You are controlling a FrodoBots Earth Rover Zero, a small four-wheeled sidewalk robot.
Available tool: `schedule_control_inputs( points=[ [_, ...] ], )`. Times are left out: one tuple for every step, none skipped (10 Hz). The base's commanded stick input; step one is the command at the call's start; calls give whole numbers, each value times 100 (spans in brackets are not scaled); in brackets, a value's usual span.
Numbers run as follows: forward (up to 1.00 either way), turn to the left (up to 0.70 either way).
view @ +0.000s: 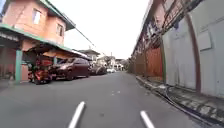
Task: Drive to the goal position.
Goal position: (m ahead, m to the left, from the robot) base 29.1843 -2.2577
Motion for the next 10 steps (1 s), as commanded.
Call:
schedule_control_inputs(
  points=[
    [100, 0],
    [100, 0],
    [100, 0],
    [100, 0],
    [100, 0],
    [100, 0],
    [100, 0],
    [100, 0],
    [100, 0],
    [100, -29]
  ],
)
